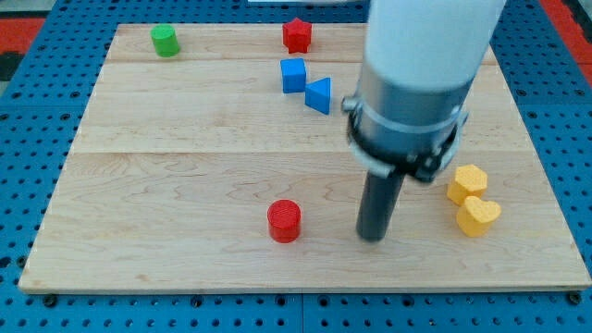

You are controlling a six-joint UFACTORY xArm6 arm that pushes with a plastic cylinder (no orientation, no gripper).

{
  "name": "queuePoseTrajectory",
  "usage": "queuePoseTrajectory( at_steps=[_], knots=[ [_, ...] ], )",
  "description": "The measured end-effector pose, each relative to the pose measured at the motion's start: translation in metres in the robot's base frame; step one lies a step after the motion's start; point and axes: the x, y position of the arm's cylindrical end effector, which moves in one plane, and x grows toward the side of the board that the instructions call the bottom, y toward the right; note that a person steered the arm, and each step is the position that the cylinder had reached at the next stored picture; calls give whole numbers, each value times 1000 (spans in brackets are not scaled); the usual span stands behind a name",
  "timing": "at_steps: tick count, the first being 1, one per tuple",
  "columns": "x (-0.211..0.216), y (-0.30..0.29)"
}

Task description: Place the red circle to the center left of the board

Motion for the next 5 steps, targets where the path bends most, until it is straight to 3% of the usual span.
queuePoseTrajectory(
  at_steps=[1, 5],
  knots=[
    [6, -52],
    [-148, -165]
  ],
)
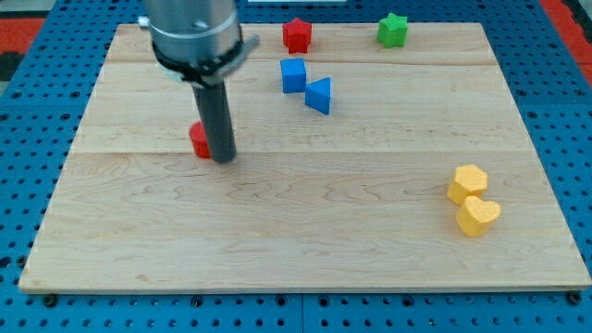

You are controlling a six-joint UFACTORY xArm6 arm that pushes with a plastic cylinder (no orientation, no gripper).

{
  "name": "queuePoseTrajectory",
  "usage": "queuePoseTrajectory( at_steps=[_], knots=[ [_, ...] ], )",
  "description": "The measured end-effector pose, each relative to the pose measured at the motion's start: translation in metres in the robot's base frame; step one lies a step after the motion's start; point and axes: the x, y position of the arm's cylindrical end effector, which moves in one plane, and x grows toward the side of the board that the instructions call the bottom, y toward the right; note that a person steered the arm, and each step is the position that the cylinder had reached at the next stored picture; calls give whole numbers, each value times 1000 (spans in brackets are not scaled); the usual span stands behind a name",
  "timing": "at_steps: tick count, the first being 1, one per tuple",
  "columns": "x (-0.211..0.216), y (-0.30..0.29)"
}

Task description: Place the red circle to the center left of the board

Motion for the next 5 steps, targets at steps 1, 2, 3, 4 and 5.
queuePoseTrajectory(
  at_steps=[1, 2, 3, 4, 5],
  knots=[
    [-1, 5],
    [-31, -14],
    [-38, -74],
    [-38, -120],
    [-38, -113]
  ],
)
